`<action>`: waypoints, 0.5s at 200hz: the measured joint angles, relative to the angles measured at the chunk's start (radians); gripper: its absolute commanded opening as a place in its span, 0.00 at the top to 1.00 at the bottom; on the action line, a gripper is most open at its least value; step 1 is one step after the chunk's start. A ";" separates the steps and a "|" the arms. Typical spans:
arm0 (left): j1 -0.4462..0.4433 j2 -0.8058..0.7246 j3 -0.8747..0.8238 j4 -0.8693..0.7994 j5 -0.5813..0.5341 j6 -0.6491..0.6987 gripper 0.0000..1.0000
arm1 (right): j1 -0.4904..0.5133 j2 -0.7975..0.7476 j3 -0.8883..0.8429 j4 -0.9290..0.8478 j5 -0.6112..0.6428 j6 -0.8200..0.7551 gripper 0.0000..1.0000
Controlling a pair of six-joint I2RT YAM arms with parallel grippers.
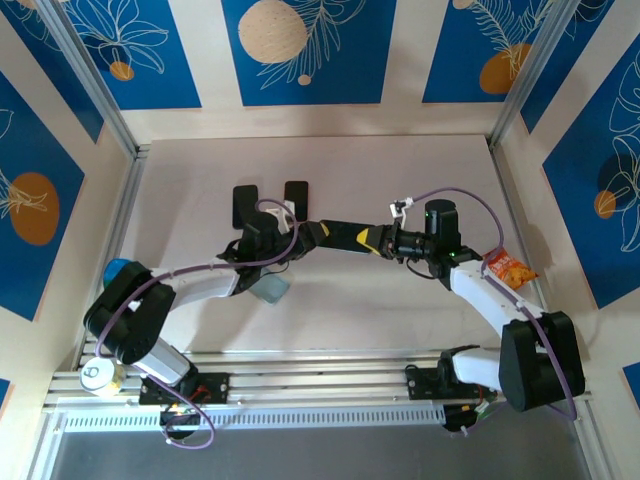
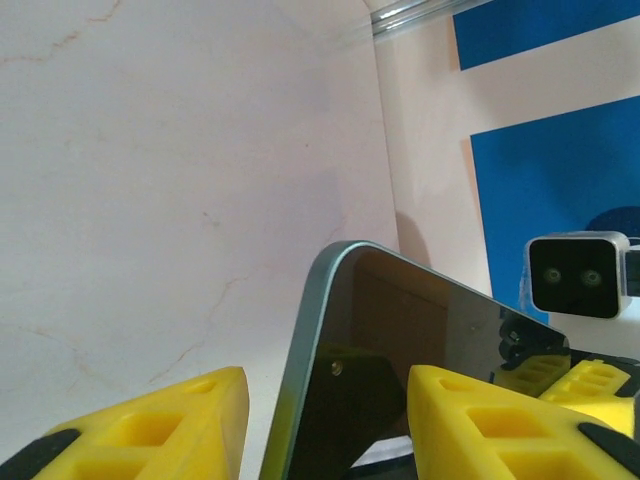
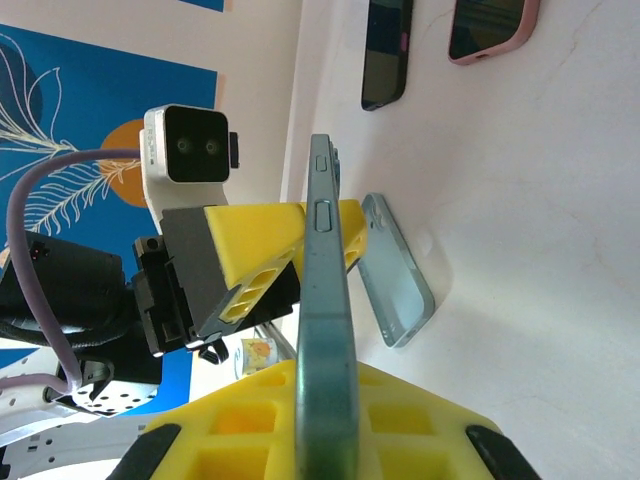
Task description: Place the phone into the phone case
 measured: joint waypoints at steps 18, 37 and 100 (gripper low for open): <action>0.011 -0.006 -0.008 -0.008 -0.003 0.007 0.55 | -0.010 -0.007 -0.002 -0.013 0.000 -0.001 1.00; 0.031 -0.035 -0.037 -0.042 -0.010 0.016 0.55 | -0.028 -0.016 -0.002 -0.026 0.000 -0.008 1.00; 0.052 -0.230 -0.060 -0.467 -0.115 0.209 0.77 | -0.085 -0.027 -0.017 -0.064 0.004 -0.021 1.00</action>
